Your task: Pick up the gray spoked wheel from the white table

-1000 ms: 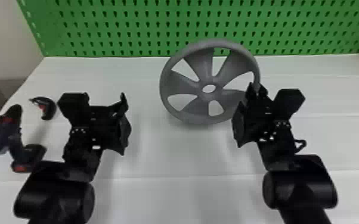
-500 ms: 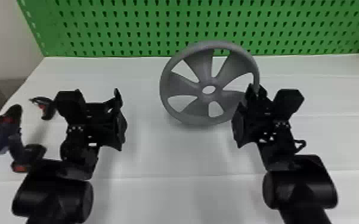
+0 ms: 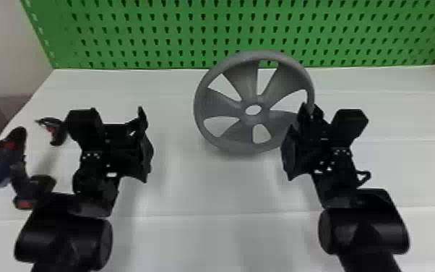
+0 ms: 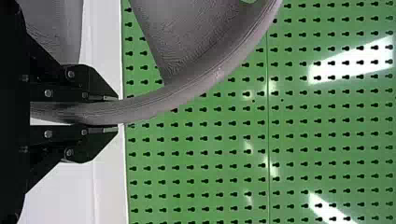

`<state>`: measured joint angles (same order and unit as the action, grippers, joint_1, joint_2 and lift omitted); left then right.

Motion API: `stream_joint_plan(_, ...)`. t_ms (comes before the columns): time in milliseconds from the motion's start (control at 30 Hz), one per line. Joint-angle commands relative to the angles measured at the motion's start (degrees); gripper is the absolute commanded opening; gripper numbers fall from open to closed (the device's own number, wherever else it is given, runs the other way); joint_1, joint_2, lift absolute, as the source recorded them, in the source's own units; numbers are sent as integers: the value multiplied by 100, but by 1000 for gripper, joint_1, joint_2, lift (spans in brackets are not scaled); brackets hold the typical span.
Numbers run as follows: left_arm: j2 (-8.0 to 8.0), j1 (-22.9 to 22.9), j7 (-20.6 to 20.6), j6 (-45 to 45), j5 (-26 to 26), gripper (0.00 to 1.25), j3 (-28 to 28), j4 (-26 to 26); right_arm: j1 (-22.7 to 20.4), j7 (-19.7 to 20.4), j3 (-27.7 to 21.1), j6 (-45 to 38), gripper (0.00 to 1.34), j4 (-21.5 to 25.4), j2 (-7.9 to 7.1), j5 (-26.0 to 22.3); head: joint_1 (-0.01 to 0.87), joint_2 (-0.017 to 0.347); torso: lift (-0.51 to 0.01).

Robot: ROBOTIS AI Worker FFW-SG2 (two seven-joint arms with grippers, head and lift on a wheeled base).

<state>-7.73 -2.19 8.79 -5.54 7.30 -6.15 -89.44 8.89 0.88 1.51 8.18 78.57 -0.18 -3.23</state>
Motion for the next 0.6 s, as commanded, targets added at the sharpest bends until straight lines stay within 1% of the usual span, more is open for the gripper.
stream_joint_plan(0, 0, 8, 0, 0, 17, 1120, -1, -3, -1, 0, -1, -1, 322, 0, 9, 7, 767, 35, -107)
stream_joint_plan(567, 0, 8, 0, 0, 43, 1120, -36, -3, 7, 0, -1, -1, 322, 0, 0, 7, 767, 35, -107)
